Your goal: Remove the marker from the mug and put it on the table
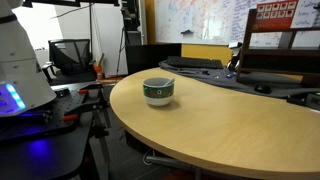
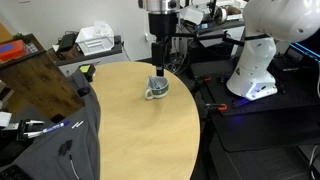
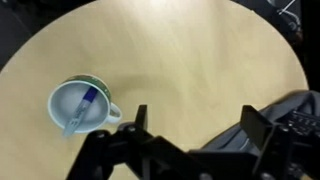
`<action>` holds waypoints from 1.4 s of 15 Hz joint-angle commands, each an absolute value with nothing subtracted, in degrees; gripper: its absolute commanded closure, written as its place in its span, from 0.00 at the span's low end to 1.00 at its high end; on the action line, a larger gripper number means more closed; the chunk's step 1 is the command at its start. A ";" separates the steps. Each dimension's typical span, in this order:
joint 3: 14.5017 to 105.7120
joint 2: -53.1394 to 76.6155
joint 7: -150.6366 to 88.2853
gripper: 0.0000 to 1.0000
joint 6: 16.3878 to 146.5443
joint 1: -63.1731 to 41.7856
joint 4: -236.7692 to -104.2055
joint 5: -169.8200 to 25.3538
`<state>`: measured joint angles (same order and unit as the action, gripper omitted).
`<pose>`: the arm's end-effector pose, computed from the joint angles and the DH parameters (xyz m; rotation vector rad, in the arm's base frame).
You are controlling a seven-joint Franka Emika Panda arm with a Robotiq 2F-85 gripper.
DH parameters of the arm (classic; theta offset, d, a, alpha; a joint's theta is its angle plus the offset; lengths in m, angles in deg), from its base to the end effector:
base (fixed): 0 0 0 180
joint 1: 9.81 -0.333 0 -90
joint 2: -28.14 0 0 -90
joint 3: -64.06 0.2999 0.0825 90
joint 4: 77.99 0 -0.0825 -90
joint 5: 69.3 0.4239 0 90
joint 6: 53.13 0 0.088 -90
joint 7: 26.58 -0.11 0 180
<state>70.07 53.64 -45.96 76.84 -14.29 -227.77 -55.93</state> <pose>0.4331 0.0837 0.3672 -2.9443 0.4517 -0.0909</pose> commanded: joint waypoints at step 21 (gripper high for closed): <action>63.59 36.25 -50.56 0.00 94.59 -0.24 -225.88 -61.89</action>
<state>64.37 42.44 -47.79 90.30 -0.93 -227.60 -60.36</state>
